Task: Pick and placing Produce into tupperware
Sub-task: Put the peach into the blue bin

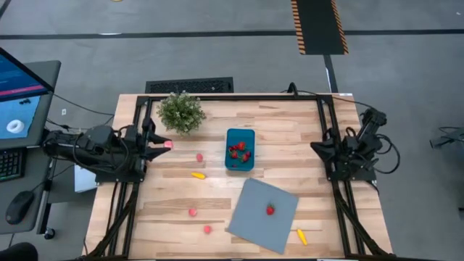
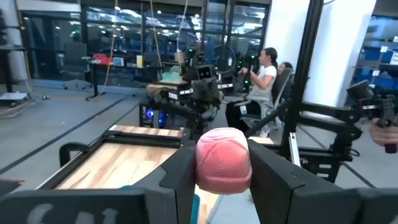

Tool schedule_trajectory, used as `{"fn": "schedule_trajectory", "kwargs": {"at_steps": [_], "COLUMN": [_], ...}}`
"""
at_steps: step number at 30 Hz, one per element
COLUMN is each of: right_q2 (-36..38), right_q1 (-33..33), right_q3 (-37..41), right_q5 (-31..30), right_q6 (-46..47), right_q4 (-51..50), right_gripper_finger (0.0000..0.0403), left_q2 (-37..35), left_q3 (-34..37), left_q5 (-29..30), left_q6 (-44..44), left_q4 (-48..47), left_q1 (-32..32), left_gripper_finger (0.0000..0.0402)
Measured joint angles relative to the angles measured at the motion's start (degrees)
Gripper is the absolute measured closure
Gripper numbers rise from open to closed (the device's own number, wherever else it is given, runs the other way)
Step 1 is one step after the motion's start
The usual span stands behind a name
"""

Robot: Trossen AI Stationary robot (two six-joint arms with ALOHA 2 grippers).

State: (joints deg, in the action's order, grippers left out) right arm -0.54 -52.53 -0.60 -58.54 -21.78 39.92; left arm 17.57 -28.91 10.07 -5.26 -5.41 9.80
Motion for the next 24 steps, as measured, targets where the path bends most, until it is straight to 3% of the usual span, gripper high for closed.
{"fn": "schedule_trajectory", "kwargs": {"at_steps": [9,14,17,20,24], "right_q2": [0.4,0.4,0.4,0.4,0.4], "right_q1": [0.1,1.4,4.8,8.3,11.4], "right_q3": [-0.6,-0.6,-0.6,-0.6,-0.6], "right_q5": [-12.3,-12.4,-16.6,-14.8,-12.0], "right_q6": [-4.2,-0.1,3.5,11.4,16.7], "right_q4": [-0.9,-5.3,-11.0,-17.6,-18.7], "right_gripper_finger": [0.0351,0.0351,0.0351,0.0351,0.0351], "left_q2": [0.0,0.0,0.0,0.0,0.0], "left_q3": [0.0,0.0,0.0,0.0,0.0], "left_q5": [5.3,7.0,9.4,10.2,10.6], "left_q6": [0.0,0.0,-0.2,-1.0,-2.3], "left_q4": [-1.3,-1.6,-1.9,-2.0,-2.3], "left_q1": [0.0,0.0,0.0,0.0,0.0], "left_gripper_finger": [0.0289,0.0289,0.0289,0.0289,0.0289]}}
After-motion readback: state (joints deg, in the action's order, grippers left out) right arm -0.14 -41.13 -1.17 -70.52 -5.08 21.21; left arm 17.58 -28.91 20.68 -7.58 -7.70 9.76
